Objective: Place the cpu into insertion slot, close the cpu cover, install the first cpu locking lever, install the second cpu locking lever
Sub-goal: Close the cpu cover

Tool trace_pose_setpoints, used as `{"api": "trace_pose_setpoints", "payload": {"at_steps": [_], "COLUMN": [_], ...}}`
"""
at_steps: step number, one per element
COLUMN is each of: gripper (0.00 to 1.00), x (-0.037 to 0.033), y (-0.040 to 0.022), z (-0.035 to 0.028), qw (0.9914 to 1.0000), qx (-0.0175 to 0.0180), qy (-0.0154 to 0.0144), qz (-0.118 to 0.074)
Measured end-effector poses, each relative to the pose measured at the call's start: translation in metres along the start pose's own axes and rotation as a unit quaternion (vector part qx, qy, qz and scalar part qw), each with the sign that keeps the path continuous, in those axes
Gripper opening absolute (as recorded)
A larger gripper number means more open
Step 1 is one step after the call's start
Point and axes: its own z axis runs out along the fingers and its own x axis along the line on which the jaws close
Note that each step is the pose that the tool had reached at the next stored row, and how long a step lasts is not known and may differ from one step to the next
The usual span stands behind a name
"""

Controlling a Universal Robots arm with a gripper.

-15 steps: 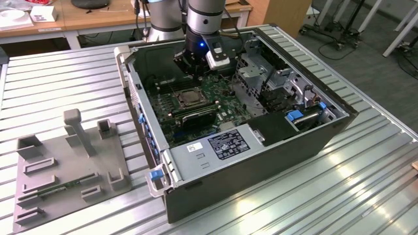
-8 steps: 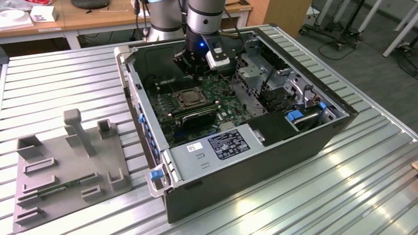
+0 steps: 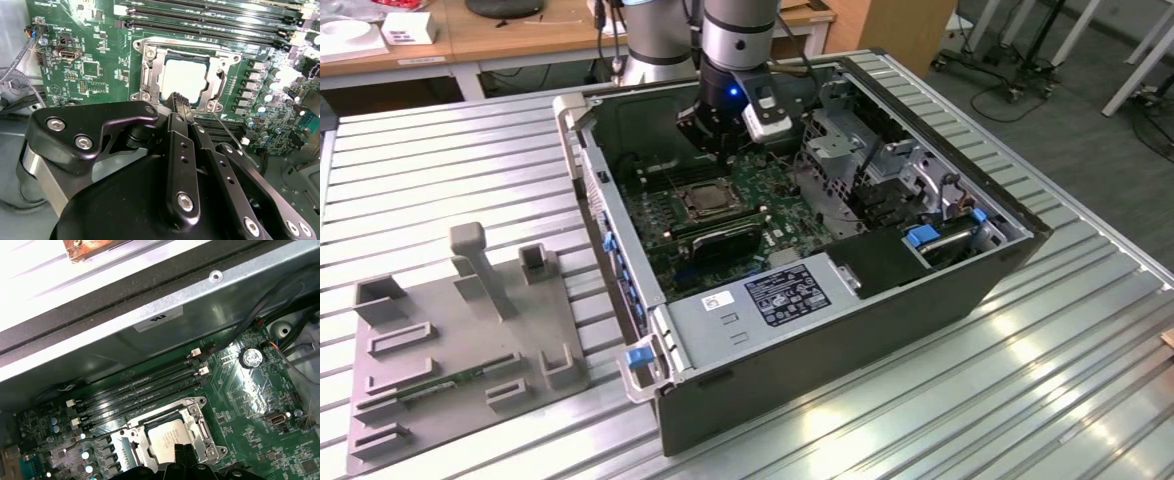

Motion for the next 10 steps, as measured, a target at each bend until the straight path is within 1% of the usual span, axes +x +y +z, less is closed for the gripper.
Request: {"api": "trace_pose_setpoints", "payload": {"at_steps": [2,5,8,10], "gripper": [0.1,0.1,0.1,0.1], "x": [-0.0001,0.0,0.0,-0.0001], "y": [0.0,-0.0001,-0.0002,-0.0002], "z": [0.0001,0.0008,0.0015,0.002], "qw": [0.99995,0.99947,0.99828,0.9971], "qx": [-0.0004,-0.0007,-0.0009,-0.0013], "qy": [-0.0012,-0.0008,-0.0006,-0.0012], "qz": [-0.01,-0.033,-0.059,-0.076]}}
